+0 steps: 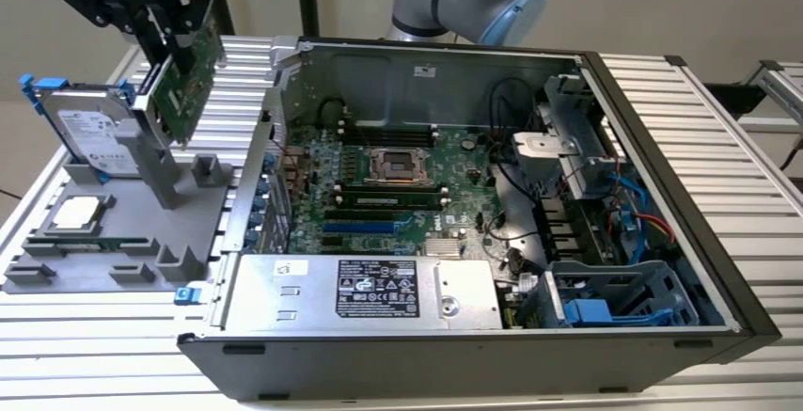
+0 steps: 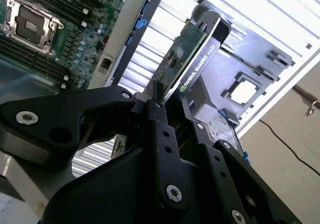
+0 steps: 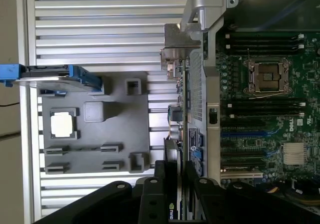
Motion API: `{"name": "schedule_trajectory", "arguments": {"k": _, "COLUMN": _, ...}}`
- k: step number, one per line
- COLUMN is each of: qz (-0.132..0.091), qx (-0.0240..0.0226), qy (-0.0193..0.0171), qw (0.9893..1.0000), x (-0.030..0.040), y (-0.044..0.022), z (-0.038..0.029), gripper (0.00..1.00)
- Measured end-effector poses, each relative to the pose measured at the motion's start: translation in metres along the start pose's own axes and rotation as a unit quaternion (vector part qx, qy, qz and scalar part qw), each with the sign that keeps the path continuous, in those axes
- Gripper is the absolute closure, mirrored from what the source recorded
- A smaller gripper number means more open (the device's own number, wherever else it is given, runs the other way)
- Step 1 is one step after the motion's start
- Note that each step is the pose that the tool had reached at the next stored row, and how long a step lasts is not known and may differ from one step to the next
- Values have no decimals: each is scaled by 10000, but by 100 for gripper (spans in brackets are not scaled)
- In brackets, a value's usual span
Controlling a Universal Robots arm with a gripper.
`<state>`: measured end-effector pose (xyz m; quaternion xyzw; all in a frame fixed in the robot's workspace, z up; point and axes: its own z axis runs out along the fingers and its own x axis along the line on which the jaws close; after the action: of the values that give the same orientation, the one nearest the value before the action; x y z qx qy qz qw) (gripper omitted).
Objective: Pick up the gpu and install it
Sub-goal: 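Pick up the gpu and move the gpu toward the slot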
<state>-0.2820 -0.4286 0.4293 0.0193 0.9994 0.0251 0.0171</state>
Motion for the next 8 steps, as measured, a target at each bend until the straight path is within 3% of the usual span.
{"name": "schedule_trajectory", "arguments": {"k": 8, "qz": 0, "qx": 0, "qy": 0, "qw": 10000, "x": -33, "y": 1, "z": 1, "gripper": 100}}
